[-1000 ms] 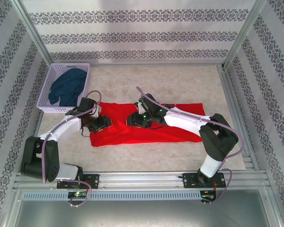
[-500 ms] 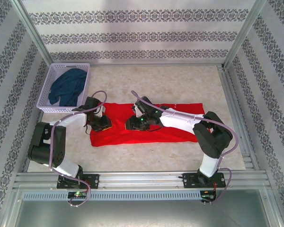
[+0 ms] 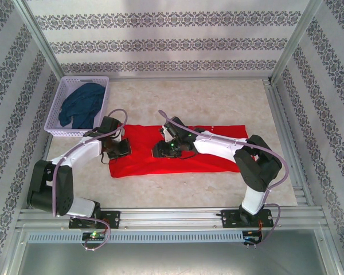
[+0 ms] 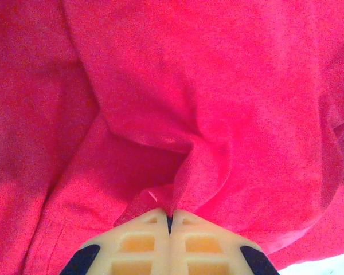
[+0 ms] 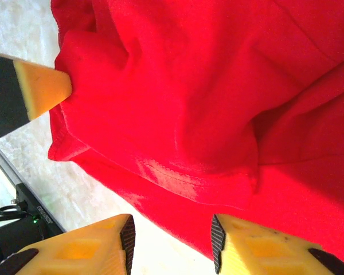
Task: Fold the inside-out t-shirt
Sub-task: Smooth out the T-shirt at the center of the table.
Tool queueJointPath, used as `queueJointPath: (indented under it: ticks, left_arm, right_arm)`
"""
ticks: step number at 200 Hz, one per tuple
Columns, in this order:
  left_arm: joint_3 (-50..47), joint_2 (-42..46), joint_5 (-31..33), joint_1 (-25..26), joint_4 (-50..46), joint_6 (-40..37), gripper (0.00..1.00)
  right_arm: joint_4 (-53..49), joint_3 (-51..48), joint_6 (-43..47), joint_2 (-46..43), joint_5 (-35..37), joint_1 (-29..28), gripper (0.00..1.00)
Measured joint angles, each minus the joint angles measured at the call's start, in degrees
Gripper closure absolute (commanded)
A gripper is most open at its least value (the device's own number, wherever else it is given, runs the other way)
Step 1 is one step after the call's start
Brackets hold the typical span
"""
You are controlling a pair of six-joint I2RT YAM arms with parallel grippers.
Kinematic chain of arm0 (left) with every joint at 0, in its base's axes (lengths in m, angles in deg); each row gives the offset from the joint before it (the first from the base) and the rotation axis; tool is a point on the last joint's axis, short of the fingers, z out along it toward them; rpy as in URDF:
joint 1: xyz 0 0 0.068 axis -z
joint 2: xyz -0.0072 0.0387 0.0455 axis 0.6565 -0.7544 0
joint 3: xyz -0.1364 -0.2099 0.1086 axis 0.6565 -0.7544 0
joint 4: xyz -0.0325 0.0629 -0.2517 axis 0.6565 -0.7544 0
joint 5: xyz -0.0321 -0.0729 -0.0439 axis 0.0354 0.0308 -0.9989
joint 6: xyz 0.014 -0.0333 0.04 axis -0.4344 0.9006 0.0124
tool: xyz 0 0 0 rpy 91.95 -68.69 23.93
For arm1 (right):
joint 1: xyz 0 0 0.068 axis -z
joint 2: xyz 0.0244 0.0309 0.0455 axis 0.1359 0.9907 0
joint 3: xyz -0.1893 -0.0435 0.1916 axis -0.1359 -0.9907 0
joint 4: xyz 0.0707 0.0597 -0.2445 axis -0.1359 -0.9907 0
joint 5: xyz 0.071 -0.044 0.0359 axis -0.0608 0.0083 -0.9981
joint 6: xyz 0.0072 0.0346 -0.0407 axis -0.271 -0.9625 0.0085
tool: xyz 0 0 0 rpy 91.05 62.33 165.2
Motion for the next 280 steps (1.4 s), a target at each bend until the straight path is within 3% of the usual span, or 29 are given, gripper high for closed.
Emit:
queueJointPath:
  ticks: [52, 78, 100, 120, 242, 280]
  left_arm:
    - [3.3, -0.1, 6.1, 5.0, -7.9, 1.9, 0.91]
    - [4.3, -0.2, 7.7, 6.2, -9.6, 3.3, 0.76]
    - [4.9, 0.7, 7.7, 6.6, -9.8, 3.7, 0.56]
    - [4.9, 3.6, 7.8, 6.5, -9.8, 3.9, 0.51]
    - [1.7, -4.3, 0.0, 0.7, 0.2, -1.7, 0.56]
    - [1.2, -6.5, -0.6, 0.6, 0.9, -1.7, 0.69]
  right_arm:
    - [0.0, -1.1, 1.3, 0.0, 0.0, 1.4, 0.56]
    - [-0.3, -1.6, 2.1, 0.0, 0.0, 2.1, 0.55]
    - [-0.7, -2.1, 3.0, -0.7, 0.2, 2.8, 0.55]
    - [-0.9, -2.5, 3.0, -1.2, 0.5, 2.9, 0.55]
    - [-0.9, -2.4, 3.0, -1.2, 0.7, 1.5, 0.54]
    - [-1.0, -2.3, 3.0, -1.2, 0.7, 1.5, 0.54]
